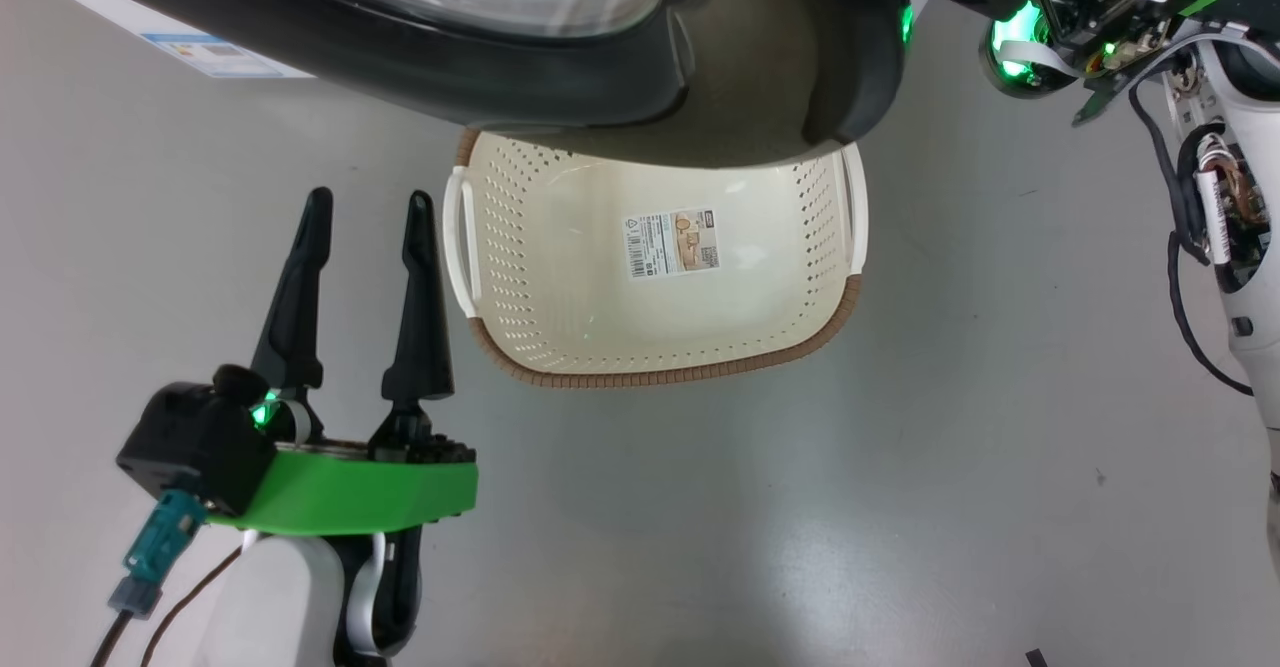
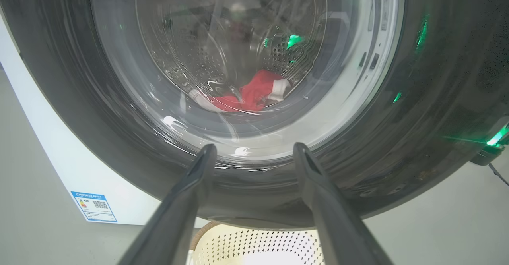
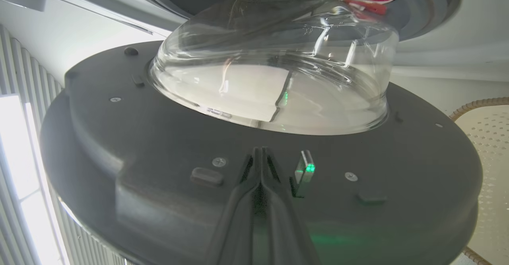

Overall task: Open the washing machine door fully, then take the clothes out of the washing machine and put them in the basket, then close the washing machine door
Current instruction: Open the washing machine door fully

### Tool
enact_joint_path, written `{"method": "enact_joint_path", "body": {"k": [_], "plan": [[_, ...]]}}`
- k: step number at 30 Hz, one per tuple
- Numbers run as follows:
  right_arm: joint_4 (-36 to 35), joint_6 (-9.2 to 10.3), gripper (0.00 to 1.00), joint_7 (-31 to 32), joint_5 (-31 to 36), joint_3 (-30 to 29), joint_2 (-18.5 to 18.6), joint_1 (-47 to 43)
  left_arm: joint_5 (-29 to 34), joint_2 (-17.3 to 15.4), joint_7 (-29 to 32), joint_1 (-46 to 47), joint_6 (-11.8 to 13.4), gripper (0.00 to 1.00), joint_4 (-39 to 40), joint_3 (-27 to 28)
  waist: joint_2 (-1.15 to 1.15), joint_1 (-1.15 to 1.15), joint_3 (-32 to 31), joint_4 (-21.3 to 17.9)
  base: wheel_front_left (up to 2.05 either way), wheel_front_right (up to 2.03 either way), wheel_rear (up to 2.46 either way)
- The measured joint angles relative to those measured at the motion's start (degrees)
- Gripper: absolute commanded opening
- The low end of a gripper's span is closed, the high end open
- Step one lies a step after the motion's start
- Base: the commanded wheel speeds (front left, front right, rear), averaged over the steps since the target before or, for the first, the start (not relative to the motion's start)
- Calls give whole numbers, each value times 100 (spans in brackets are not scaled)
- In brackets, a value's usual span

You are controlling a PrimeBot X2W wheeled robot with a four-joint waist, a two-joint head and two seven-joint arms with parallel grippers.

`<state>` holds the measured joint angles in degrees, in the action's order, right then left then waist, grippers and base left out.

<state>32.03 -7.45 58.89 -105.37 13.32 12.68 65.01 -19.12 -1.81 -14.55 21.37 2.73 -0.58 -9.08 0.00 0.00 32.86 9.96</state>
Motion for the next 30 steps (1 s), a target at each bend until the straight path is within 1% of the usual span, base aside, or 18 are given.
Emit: {"method": "enact_joint_path", "body": {"k": [3,4,5,6,7,8,9,12,14,18,21,23,26,28,30], "plan": [[-51,0,0,-390,293,-49,-30,-35,1,0,0,0,0,100,0,-1,0,0,5,-25,0,0,0],[-51,0,29,-390,293,-49,-30,-35,1,0,0,0,0,100,0,-1,0,0,5,-25,0,0,0],[-93,0,46,-530,369,-77,-38,-38,2,0,0,0,-1,100,-2,0,0,0,2,-36,0,0,0],[-141,0,69,-678,483,-110,-48,-44,9,0,0,0,-15,100,-5,1,0,0,-2,-48,0,0,0],[-190,0,69,-814,594,-149,-62,-64,31,0,0,0,-19,100,-11,4,0,0,-7,-63,0,0,0],[-270,0,98,-968,666,-196,-81,-115,52,0,0,0,-19,100,-15,12,0,0,-13,-80,0,0,0],[-358,0,100,-1145,735,-246,-108,-185,53,0,0,0,-20,100,-22,24,0,0,-20,-100,0,0,0],[-720,0,100,-1549,1085,-341,-130,-438,63,-1,0,0,-23,100,-27,40,0,0,-39,-157,0,0,0],[-1065,0,100,-1907,1446,-350,-97,-632,89,0,0,0,-23,100,-29,44,0,0,-49,-194,0,0,0],[-1769,0,100,-2748,2112,-321,59,-1087,102,0,0,1,-23,100,-32,65,0,0,-60,-248,0,0,0],[-2262,0,100,-3466,2558,-141,279,-1475,102,-1,-1,1,-23,100,-32,88,0,0,-73,-276,0,0,0],[-2510,0,100,-3976,2919,122,471,-1681,116,0,-1,0,-23,100,-31,140,0,0,-78,-312,0,0,0],[-2708,-1,100,-4974,3879,900,984,-1841,177,-3,-1,-1,-32,100,-35,193,0,0,-85,-382,0,0,0],[-2642,-1,100,-5705,4261,1351,1213,-1938,260,-1,0,-2,-34,100,-63,197,0,0,-108,-414,0,0,0],[-2429,-1,100,-6330,4623,1838,1396,-2020,337,-3,-1,-4,-34,100,-82,203,0,0,-146,-440,0,0,0]]}}
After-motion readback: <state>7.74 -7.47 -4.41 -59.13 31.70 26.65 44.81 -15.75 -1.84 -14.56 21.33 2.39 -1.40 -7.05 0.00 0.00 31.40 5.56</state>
